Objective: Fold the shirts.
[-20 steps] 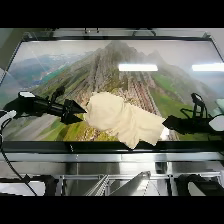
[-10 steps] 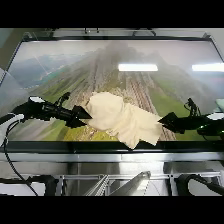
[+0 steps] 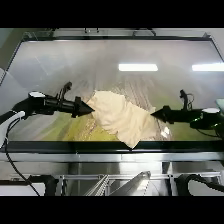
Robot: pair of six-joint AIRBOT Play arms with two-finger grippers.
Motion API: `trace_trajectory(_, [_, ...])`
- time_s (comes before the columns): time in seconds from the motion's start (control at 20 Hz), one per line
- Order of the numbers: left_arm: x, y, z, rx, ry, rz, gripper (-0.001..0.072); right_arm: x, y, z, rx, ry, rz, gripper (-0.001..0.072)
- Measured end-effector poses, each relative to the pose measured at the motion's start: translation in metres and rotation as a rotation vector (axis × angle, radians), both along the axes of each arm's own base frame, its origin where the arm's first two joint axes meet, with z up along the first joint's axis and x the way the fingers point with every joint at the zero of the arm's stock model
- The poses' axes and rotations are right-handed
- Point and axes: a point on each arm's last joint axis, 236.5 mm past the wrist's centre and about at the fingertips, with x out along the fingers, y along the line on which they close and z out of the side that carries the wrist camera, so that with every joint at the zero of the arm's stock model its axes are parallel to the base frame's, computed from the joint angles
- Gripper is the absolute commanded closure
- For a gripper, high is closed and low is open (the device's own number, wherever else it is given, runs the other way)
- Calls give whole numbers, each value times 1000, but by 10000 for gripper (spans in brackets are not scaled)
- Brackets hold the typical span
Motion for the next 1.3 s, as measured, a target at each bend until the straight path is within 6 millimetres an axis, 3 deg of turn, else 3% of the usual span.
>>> trace_trajectory(0.1, [12,1,64,-118,-113,-3,696,21,-5,59,14,-157,14,690])
trace_trajectory(0.2, [19,15,139,-186,-270,5,696,39,-23,136,-13,-350,-14,690])
trace_trajectory(0.3, [18,35,205,-195,-434,29,693,45,-50,221,-80,-558,-83,690])
trace_trajectory(0.4, [6,60,272,-166,-625,71,686,32,-77,308,-178,-769,-188,689])
trace_trajectory(0.5, [-12,79,320,-113,-782,116,686,6,-90,369,-266,-922,-275,690])
trace_trajectory(0.65, [-38,93,352,2,-918,170,685,-36,-79,421,-333,-1063,-319,690])
trace_trajectory(0.85, [-57,96,351,91,-957,213,685,-72,-59,449,-363,-1153,-326,689])
trace_trajectory(1.0, [-58,87,325,72,-901,192,686,-74,-50,435,-321,-1098,-287,688])
trace_trajectory(1.15, [-48,76,272,52,-752,132,687,-56,-47,391,-230,-959,-230,689])
trace_trajectory(1.25, [-38,69,225,55,-627,90,685,-35,-42,345,-156,-824,-192,688])
trace_trajectory(1.3, [-32,66,200,62,-567,77,535,-22,-40,317,-127,-746,-181,688])
